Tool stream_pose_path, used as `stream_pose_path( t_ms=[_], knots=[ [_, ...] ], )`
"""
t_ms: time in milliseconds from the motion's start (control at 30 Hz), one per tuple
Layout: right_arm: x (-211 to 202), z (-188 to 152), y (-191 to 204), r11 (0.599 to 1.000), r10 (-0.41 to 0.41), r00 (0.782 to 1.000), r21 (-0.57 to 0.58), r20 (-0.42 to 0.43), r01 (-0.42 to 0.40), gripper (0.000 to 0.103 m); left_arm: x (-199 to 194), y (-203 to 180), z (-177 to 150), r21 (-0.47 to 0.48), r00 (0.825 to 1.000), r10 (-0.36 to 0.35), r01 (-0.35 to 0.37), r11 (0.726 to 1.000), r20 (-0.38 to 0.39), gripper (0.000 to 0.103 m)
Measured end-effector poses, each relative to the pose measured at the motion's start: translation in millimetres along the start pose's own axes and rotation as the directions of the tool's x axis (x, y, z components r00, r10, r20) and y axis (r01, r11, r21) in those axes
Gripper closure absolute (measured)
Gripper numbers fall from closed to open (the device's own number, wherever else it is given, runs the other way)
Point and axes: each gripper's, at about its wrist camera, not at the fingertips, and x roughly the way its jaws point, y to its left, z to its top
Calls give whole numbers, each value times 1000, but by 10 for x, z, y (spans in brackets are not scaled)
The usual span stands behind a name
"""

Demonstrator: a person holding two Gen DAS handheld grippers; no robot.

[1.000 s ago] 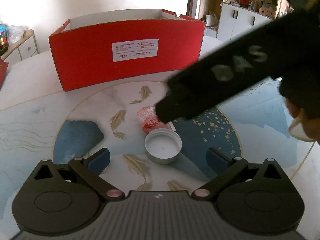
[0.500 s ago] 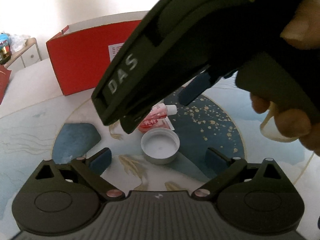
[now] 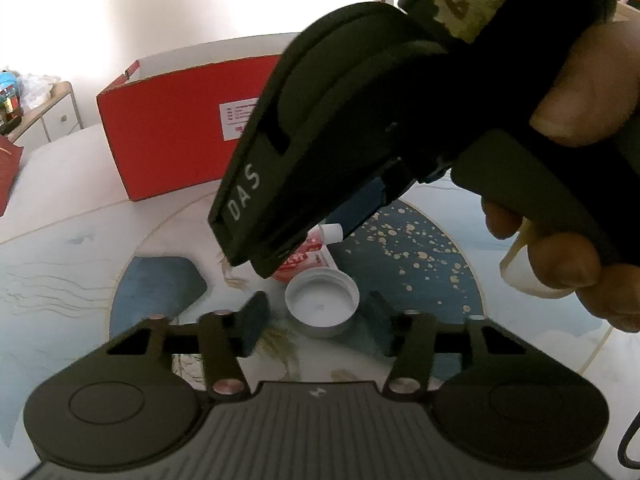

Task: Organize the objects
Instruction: 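Grasp white round lid with left gripper while right gripper grasps pink-white tube, then lift and carry the lid and tube with both grippers over the box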

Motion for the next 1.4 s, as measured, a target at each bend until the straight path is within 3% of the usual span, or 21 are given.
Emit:
stream_pose_path(
  t_ms=[67,600,1400],
  knots=[
    [-28,1,-23,1000,-1,1000,12,10,0,53,-12,19,-2,0,1000,-2,2,1000,-1,65],
    [-378,-141,-275,998,-24,997,66,67,19,53,-263,144,-8,-59,999,-27,25,998,-27,65],
    [-1064,-144,-303,999,-22,977,32,214,15,53,-708,541,733,-64,998,-46,49,997,49,65]
  ],
)
